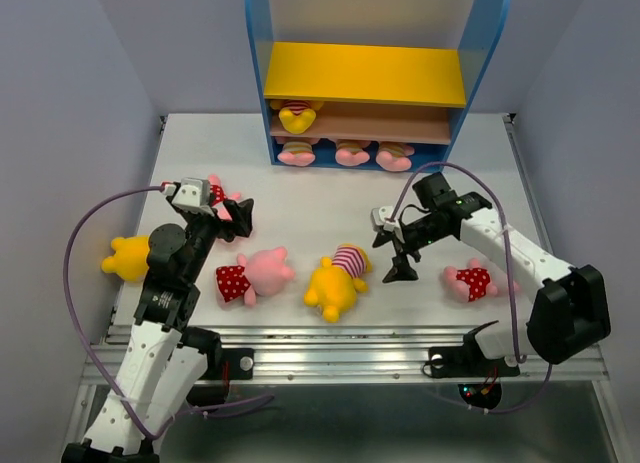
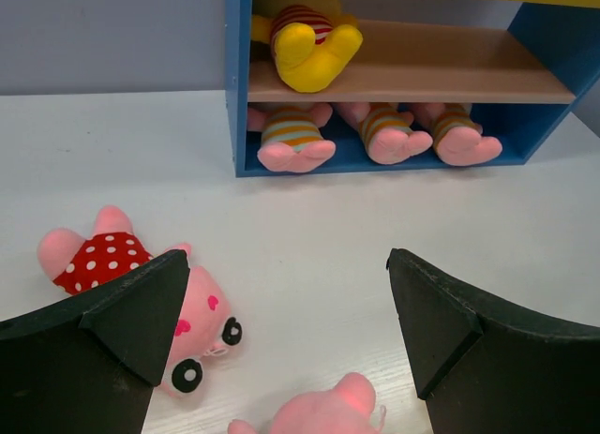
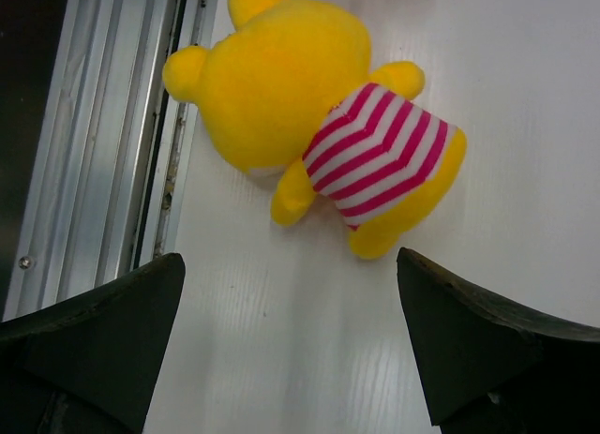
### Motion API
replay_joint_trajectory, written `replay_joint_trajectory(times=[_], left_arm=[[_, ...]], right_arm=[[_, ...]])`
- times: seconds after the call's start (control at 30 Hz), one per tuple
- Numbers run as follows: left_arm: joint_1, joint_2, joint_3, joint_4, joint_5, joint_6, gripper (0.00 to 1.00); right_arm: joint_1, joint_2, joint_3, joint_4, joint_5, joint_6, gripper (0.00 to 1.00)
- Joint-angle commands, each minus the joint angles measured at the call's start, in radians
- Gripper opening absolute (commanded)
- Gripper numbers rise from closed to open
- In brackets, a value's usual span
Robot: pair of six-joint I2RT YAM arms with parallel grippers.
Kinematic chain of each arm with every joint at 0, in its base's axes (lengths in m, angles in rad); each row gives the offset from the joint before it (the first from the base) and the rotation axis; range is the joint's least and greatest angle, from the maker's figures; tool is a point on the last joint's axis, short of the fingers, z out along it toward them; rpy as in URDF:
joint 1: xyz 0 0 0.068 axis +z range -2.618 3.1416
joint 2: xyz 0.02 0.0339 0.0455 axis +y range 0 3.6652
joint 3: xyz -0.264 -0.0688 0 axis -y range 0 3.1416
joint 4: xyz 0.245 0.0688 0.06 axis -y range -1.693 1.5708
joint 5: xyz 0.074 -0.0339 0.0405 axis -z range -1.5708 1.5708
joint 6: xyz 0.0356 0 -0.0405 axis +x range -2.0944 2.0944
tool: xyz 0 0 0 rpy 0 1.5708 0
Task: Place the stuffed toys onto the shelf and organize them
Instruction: Grab a stuffed toy with the right arm
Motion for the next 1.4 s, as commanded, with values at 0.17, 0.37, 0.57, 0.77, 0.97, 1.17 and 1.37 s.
replay_joint_trajectory(times=[0.17,0.37,0.57,0.77,0.97,1.17,1.37], left_arm=[[0.007,-0.013,0.016,0.011,-0.091,0.057,0.99],[0.007,-0.044,0.008,0.016,-0.160,0.054,0.99],[0.007,-0.061,0.006,0.017,-0.192,0.053,0.99],[0.007,-0.100,0.000,0.023,-0.219,0.051,0.99],[0.007,-0.143,-0.019,0.070,-0.065,0.065,0.99],[0.007,-0.154,-0.040,0.140,0.179,0.056,0.99],[0.007,-0.134,-0.127,0.391,0.607,-0.018,0.99]], right_arm=[[0.270,0.144,0.165,0.070,0.109,-0.088,1.00],[0.488,0.218,0.246,0.056,0.276,-0.032,1.00],[0.644,0.276,0.251,0.148,0.595,0.066,0.99],[0.694,0.339,0.139,0.286,0.822,0.128,0.83],[0.694,0.359,0.177,0.311,0.861,0.241,0.25],[0.596,0.255,0.241,0.250,0.695,0.329,0.01],[0.182,0.092,0.317,0.247,0.234,0.536,0.01]])
